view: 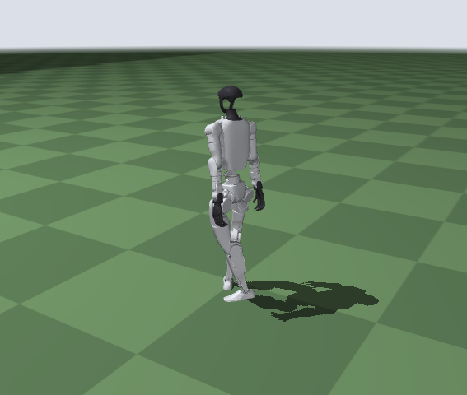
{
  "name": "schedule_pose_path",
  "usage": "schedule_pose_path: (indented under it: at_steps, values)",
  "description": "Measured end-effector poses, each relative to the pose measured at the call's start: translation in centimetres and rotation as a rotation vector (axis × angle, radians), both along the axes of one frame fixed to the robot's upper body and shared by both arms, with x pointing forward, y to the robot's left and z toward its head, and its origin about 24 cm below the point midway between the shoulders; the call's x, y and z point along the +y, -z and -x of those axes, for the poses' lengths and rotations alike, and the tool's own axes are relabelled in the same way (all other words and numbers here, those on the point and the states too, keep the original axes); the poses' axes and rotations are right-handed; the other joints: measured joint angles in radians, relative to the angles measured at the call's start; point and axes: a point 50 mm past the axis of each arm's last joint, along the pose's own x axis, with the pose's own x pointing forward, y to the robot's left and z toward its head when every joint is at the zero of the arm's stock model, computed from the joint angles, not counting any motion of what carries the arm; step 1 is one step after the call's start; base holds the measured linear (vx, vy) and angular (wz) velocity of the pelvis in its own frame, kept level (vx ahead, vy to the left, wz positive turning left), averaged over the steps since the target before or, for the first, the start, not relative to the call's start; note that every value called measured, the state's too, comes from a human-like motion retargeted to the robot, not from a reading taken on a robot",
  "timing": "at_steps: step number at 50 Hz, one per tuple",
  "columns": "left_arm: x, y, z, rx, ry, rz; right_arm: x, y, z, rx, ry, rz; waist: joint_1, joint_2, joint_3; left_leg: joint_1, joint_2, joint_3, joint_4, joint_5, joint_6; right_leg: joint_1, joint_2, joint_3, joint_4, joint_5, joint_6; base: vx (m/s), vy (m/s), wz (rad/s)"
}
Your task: In place motions
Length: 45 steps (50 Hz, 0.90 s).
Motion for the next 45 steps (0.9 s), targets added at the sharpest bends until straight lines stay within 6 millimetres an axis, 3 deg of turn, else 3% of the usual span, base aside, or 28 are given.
schedule_pose_path:
  at_steps: [2,5,8,10,11,13,16,19,23,25,28,30,33,35,37,39,42,45]
  values:
    - [-0.2,0.2,-0.8,-0.028,-0.001,0.006,-0.2,-0.1,0.4,-0.002,0.120,0.010,0.011,0.000,-0.011,0.018,0.003,0.065,0.019,-0.005,-0.020,-0.010,0.015,0.014,-0.005,0.027,-0.026,0.30,-0.18,-2.51]
    - [0.0,0.3,-2.3,-0.085,0.007,0.015,-0.1,-0.1,1.1,0.006,0.248,0.014,0.026,-0.011,-0.017,0.051,0.001,0.122,0.046,0.011,-0.031,-0.054,0.037,0.184,0.019,0.045,-0.071,0.42,-0.27,-2.02]
    - [0.2,0.4,-3.6,-0.137,0.017,0.017,0.3,-0.1,2.1,0.037,0.281,-0.002,0.006,-0.020,-0.019,0.097,0.002,0.167,0.083,0.050,-0.022,-0.053,0.048,0.289,0.012,0.049,-0.070,0.46,-0.29,-1.26]
    - [0.1,0.5,-4.4,-0.166,0.009,0.014,0.8,0.0,2.5,0.053,0.258,-0.023,0.005,-0.051,-0.023,0.119,-0.006,0.193,0.136,0.111,0.024,-0.042,0.036,0.348,-0.007,0.056,-0.061,0.29,-0.12,-1.40]
    - [0.1,0.5,-4.9,-0.184,0.004,0.015,1.1,0.1,2.6,0.057,0.235,-0.034,0.010,-0.085,-0.021,0.125,-0.012,0.189,0.187,0.137,0.085,-0.036,0.011,0.388,-0.014,0.062,-0.055,0.32,-0.12,-1.90]
    - [0.4,0.5,-5.8,-0.221,-0.007,0.019,1.6,0.2,2.5,0.066,0.170,-0.055,0.082,-0.145,0.036,0.211,0.034,0.193,0.356,0.152,0.161,0.031,0.015,0.513,-0.002,0.034,-0.052,0.67,-0.33,-3.28]
    - [1.2,0.3,-8.0,-0.291,0.021,0.023,2.5,0.4,1.4,0.048,0.071,-0.089,0.150,-0.176,0.111,0.124,0.141,-0.063,0.668,0.168,0.170,0.106,0.058,0.602,-0.021,0.023,-0.073,0.56,-0.35,-2.58]
    - [1.2,0.2,-9.3,-0.332,0.036,0.016,3.2,0.7,0.2,0.009,-0.049,-0.118,0.169,-0.180,0.128,-0.102,0.116,-0.336,0.825,0.215,0.170,0.103,0.066,0.645,-0.053,0.058,-0.080,0.05,-0.04,-1.22]
    - [0.5,0.2,-10.2,-0.372,0.021,0.033,3.4,0.7,-2.3,-0.062,-0.225,-0.110,0.168,-0.167,0.150,-0.210,0.167,-0.440,0.810,0.173,0.170,0.121,0.098,0.695,-0.075,0.067,-0.084,0.18,-0.01,-1.18]
    - [0.0,0.2,-10.4,-0.392,0.015,0.040,3.4,0.6,-3.5,-0.095,-0.309,-0.094,0.163,-0.158,0.161,-0.239,0.185,-0.449,0.732,0.152,0.170,0.131,0.102,0.714,-0.090,0.078,-0.071,0.19,0.15,-1.12]
    - [-0.6,0.0,-10.4,-0.461,-0.011,-0.018,3.6,0.5,-4.7,-0.134,-0.399,-0.073,0.139,-0.156,0.149,-0.323,0.055,-0.569,0.483,0.241,0.170,0.111,0.055,0.730,-0.123,0.117,-0.019,0.04,0.41,-0.69]
    - [-0.8,-0.1,-10.5,-0.517,-0.032,-0.079,3.6,0.4,-5.2,-0.153,-0.432,-0.070,0.125,-0.140,0.138,-0.360,-0.020,-0.719,0.307,0.326,0.115,0.098,0.048,0.739,-0.138,0.129,0.009,0.15,0.36,-0.75]
    - [-0.8,-0.2,-10.1,-0.534,-0.060,-0.142,3.9,0.5,-5.3,-0.159,-0.450,-0.086,0.129,-0.118,0.151,-0.346,-0.043,-0.876,0.142,0.485,-0.002,0.123,0.091,0.786,-0.152,0.128,0.020,0.34,0.23,-1.38]
    - [-0.8,-0.1,-9.0,-0.506,-0.078,-0.151,4.0,0.6,-4.7,-0.138,-0.458,-0.103,0.109,-0.118,0.148,-0.299,-0.041,-0.825,0.076,0.501,0.012,0.132,0.095,0.854,-0.137,0.116,0.033,0.38,0.26,-1.18]
    - [-1.3,0.1,-7.9,-0.455,-0.109,-0.125,3.9,0.5,-4.8,-0.110,-0.493,-0.113,0.062,-0.100,0.133,-0.241,0.045,-0.525,0.104,0.399,0.036,0.120,0.100,0.893,-0.116,0.100,0.048,0.33,0.35,-1.41]
    - [-1.2,0.3,-6.9,-0.383,-0.137,-0.108,4.5,0.6,-5.0,-0.100,-0.513,-0.114,0.047,-0.105,0.134,-0.250,0.018,-0.621,0.111,0.394,0.049,0.117,0.107,0.912,-0.111,0.093,0.048,0.10,0.26,-1.77]
    - [-0.2,0.5,-6.5,-0.282,-0.127,-0.067,4.8,0.5,-5.7,-0.126,-0.464,-0.104,0.011,-0.110,0.159,-0.215,0.033,-0.533,0.121,0.360,0.065,0.120,0.107,0.961,-0.096,0.080,0.060,0.01,0.19,-1.31]
    - [0.6,0.5,-5.2,-0.153,-0.013,0.067,4.5,0.7,-3.6,-0.084,-0.411,-0.157,0.018,-0.114,0.129,-0.189,0.021,-0.504,0.124,0.337,0.076,0.124,0.103,0.991,-0.086,0.068,0.062,0.30,0.20,-0.90]
